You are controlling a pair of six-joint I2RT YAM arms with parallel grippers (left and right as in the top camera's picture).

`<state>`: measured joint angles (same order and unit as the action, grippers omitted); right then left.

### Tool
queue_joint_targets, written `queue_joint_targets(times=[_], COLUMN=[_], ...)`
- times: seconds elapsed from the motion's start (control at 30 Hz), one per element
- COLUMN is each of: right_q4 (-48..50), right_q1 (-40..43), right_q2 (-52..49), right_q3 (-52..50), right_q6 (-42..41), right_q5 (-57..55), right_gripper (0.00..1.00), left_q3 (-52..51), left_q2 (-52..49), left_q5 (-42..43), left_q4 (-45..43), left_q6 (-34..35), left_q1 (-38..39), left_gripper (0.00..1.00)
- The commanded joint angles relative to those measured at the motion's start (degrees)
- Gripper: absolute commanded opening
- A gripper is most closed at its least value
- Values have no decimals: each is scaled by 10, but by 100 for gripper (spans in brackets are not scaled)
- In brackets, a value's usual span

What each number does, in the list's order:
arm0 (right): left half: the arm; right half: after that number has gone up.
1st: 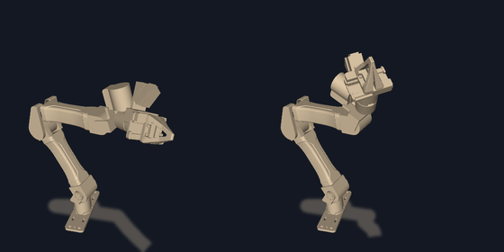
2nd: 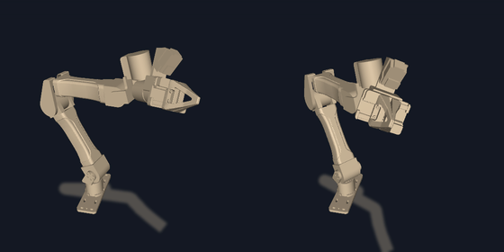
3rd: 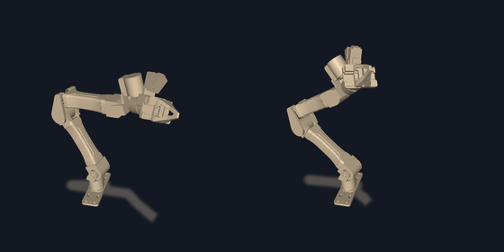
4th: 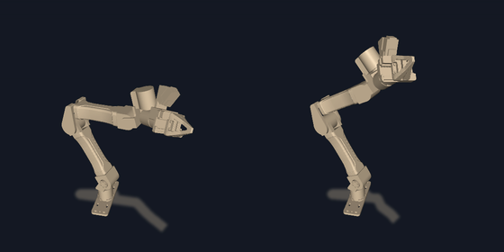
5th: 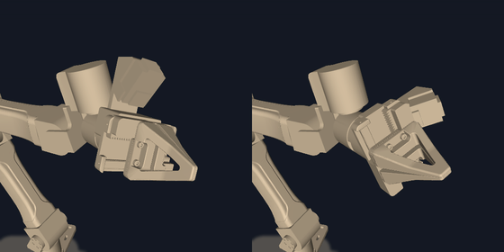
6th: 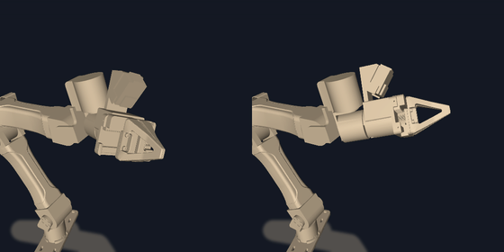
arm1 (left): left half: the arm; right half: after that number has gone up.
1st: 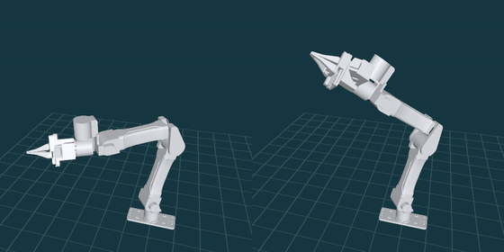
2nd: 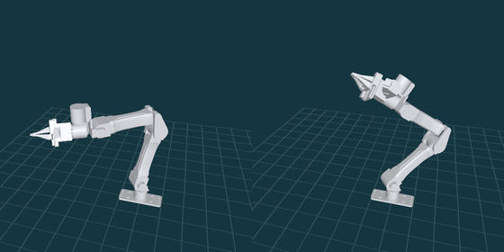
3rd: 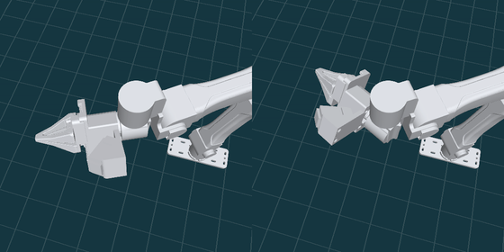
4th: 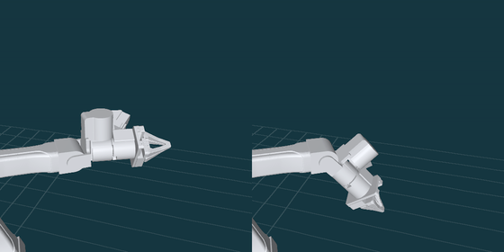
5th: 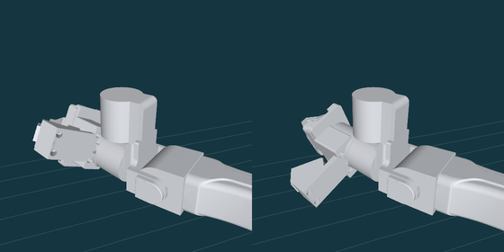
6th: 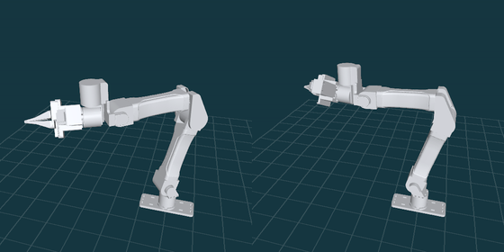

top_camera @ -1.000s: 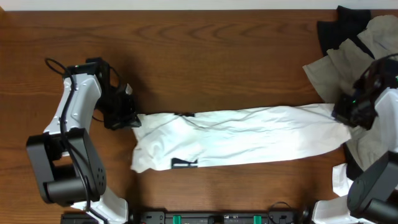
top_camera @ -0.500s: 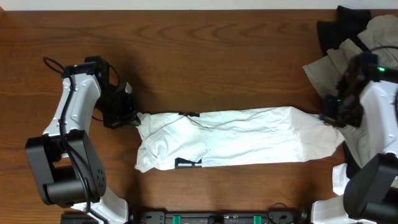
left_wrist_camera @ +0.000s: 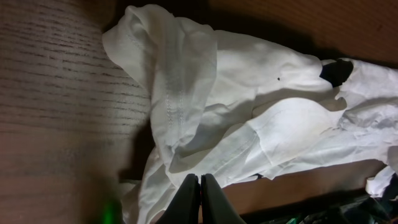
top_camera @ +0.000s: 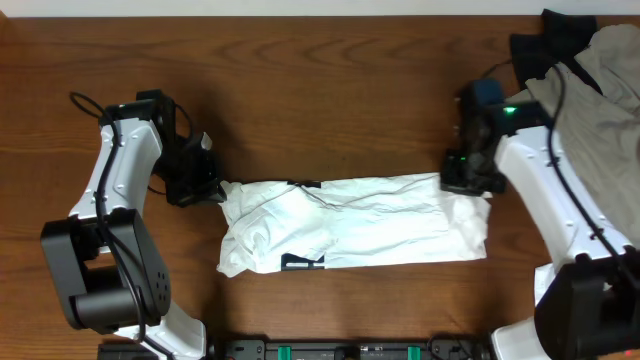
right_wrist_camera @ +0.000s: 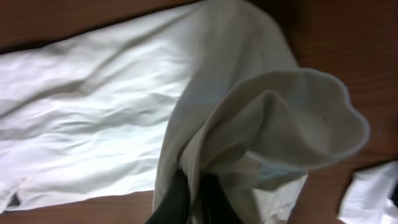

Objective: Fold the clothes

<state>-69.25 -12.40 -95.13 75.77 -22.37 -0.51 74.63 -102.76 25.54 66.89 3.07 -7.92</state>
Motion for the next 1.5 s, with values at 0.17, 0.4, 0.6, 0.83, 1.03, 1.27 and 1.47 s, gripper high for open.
queue_joint_targets(times=[0.17,0.4,0.6,0.83,1.03,1.27,1.47], right_q4=[34,61,68,93,116,114,84], right_q1=[-95,-139,-151,-178,-219,-228,-224], right_q2=[3,2,-16,-50,-57,-57,-57], right_q3=[10,10,10,10,10,10,10], right_q6=[-74,-92,-98,-76,7,17,-3], right_q5=[-1,-1,11,40,80,76,6], right_gripper=[1,1,1,1,36,49,45], left_q3=[11,11,11,11,11,11,11], left_q2=[11,11,11,11,11,11,11], left_q5=[4,4,4,4,4,4,4], left_q4=[1,1,1,1,1,1,1], left_q6=[2,2,2,2,2,2,2], left_q1=[-1,-1,-1,-1,-1,-1,-1], left_gripper=[6,6,6,6,6,6,6])
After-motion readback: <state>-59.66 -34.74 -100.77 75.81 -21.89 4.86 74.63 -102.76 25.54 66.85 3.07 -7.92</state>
